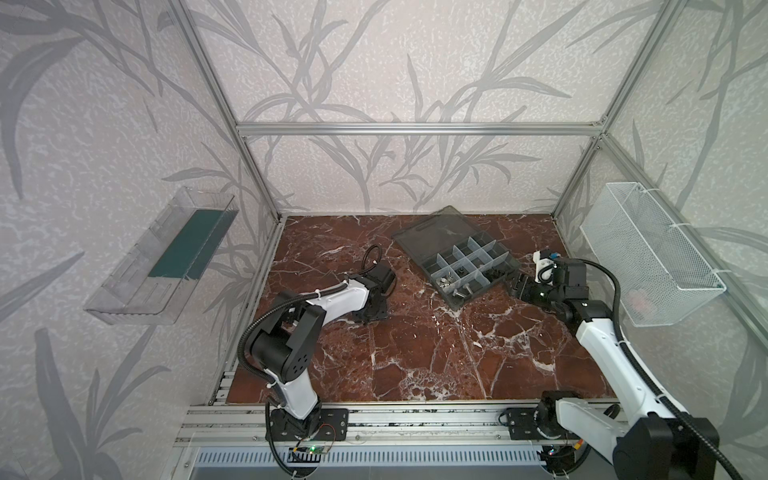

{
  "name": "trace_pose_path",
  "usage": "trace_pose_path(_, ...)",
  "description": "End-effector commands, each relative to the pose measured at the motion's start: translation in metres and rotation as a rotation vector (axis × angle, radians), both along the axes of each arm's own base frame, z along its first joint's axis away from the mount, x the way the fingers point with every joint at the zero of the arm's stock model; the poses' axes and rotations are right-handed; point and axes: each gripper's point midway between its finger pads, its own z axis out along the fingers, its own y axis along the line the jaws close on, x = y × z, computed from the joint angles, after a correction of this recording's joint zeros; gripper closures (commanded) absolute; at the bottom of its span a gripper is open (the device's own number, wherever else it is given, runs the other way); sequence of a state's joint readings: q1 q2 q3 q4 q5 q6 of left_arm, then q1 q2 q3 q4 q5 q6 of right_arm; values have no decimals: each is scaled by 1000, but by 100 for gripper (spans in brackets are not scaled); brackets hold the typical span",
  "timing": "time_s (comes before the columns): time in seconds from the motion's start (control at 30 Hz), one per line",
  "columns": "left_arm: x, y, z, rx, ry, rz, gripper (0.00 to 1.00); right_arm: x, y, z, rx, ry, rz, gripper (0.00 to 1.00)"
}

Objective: Sort the screws and nuts into containers
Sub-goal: 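Lower the left gripper and grasp the silver nut, then lift and carry the nut with the left gripper to the organizer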

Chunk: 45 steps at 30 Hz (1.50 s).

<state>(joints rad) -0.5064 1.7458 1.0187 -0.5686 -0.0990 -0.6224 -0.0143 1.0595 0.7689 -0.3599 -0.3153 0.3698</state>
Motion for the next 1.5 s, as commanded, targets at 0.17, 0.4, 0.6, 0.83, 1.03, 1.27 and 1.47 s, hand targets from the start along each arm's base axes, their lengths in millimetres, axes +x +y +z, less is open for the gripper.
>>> trace_pose_path(0.17,6,4,-15,12,41,-30,45,1,-1,0,-9,-8,-2,27)
trace_pose_path(0.4,4,2,-21,-18,55,-17,54,3,-1,-2,-6,-3,-3,27)
trace_pose_path(0.6,3,-1,-25,-40,67,-21,70,3,-1,-2,-7,-6,-4,27)
trace_pose_path(0.83,1,-2,-26,-48,74,-27,82,3,-1,-4,-6,1,-2,27)
trace_pose_path(1.03,-1,1,-21,-46,68,-23,98,3,-1,-3,-8,-3,0,27)
trace_pose_path(1.27,-3,3,-16,-37,64,-21,100,2,0,-4,-5,0,1,27)
trace_pose_path(1.47,-6,5,-11,-30,70,-17,75,2,0,-4,-6,-2,2,27)
